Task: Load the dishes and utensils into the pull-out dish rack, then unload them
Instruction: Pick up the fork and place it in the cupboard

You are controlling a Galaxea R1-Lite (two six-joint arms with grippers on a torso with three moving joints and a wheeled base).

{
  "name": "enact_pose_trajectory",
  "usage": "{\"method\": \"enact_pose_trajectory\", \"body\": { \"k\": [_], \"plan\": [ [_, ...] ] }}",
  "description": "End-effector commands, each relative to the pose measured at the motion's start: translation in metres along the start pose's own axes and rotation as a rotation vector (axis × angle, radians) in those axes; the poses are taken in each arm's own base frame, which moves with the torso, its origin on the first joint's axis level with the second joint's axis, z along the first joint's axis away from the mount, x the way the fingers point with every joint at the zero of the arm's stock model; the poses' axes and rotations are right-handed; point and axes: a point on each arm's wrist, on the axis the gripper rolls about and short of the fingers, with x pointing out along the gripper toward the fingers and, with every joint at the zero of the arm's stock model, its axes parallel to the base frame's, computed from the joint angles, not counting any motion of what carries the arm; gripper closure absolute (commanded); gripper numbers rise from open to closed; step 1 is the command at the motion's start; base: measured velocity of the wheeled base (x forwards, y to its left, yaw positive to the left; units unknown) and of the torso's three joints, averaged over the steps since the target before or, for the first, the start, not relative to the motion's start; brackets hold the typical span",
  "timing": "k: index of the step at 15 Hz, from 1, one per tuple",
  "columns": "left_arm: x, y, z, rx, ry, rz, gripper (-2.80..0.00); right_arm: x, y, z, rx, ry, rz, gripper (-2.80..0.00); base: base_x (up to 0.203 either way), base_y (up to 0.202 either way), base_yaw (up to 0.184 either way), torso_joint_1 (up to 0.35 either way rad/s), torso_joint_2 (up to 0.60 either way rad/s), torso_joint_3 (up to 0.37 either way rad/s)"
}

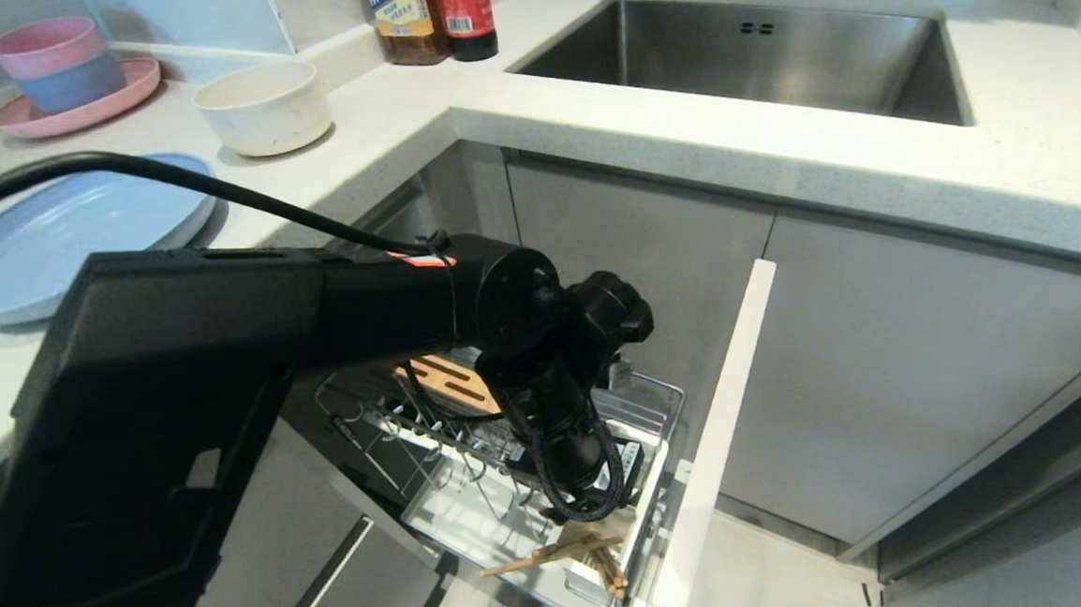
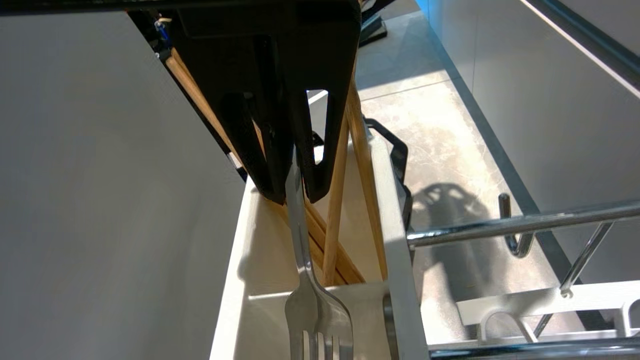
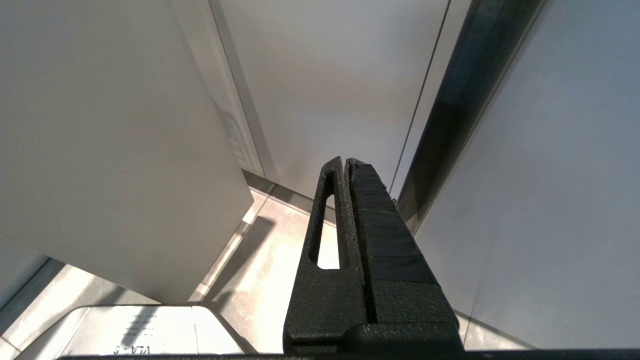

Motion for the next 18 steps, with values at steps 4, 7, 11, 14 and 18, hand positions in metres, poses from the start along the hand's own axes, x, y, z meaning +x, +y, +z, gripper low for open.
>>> {"method": "enact_pose_trajectory", "body": {
  "k": [4,7,11,14,18],
  "plan": [
    [0.012,0.001,0.003,-0.006,0.017,0.009,0.0,0.0,0.0,0.0,0.0,0.002,0.0,0.0,0.0,0.0,0.0,0.0,0.0,0.0],
    [0.016,0.001,0.003,-0.005,0.023,0.011,0.0,0.0,0.0,0.0,0.0,0.002,0.0,0.0,0.0,0.0,0.0,0.0,0.0,0.0],
    [0.022,0.001,0.005,-0.006,0.02,0.014,0.0,0.0,0.0,0.0,0.0,0.002,0.0,0.0,0.0,0.0,0.0,0.0,0.0,0.0],
    [0.022,0.003,0.006,-0.009,0.019,0.017,0.0,0.0,0.0,0.0,0.0,0.002,0.0,0.0,0.0,0.0,0.0,0.0,0.0,0.0],
    [0.021,0.003,0.005,-0.009,0.016,0.037,-2.8,0.0,0.0,0.0,0.0,0.002,0.0,0.0,0.0,0.0,0.0,0.0,0.0,0.0]
  ]
}}
